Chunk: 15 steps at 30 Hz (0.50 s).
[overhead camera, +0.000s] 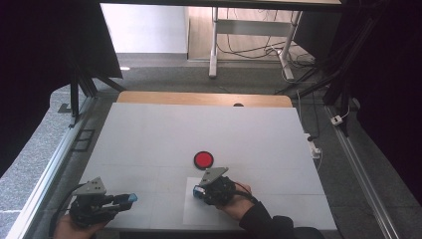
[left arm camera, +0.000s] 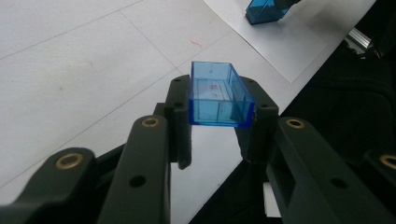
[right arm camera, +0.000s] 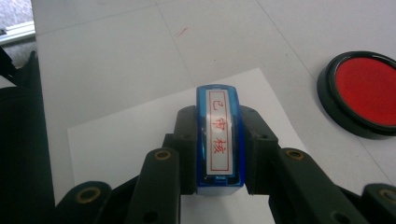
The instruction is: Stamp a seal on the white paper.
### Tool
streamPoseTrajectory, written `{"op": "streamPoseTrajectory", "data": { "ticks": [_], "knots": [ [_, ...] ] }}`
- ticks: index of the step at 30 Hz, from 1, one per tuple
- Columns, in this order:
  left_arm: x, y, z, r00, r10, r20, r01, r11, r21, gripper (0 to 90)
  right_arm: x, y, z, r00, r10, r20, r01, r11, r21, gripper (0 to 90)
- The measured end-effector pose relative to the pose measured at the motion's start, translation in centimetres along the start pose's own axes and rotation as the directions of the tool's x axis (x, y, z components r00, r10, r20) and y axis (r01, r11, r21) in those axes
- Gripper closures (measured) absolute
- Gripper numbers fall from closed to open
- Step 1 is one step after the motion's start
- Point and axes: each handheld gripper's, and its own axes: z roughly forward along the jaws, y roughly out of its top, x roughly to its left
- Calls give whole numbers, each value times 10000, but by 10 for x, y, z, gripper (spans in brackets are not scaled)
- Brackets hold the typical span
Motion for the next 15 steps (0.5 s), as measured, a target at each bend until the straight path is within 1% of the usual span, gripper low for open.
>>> {"op": "streamPoseTrajectory", "data": {
  "ticks": [2, 4, 8, 12, 15],
  "knots": [
    [0, 0, 0, 10000, -4, -4, 4, 10000, -1, 682, 1, 0, 0, 10000, -19, 12, 19, 10000, -29, 713],
    [0, 0, 0, 10000, -6, -1, 6, 10000, -3, 682, -1, -1, 0, 9999, 94, -68, -94, 9999, -72, 713],
    [0, 0, 0, 10000, -16, 20, 16, 10000, -9, 682, -7, -4, 0, 9983, 432, -397, -441, 9987, -235, 713],
    [0, 0, 0, 10000, -20, 27, 20, 10000, -12, 682, -12, -6, 1, 9936, 868, -722, -897, 9953, -375, 713],
    [0, 0, 0, 10000, -23, 40, 23, 10000, -5, 682, -16, -8, 1, 9882, 1195, -960, -1244, 9911, -472, 713]
  ]
}}
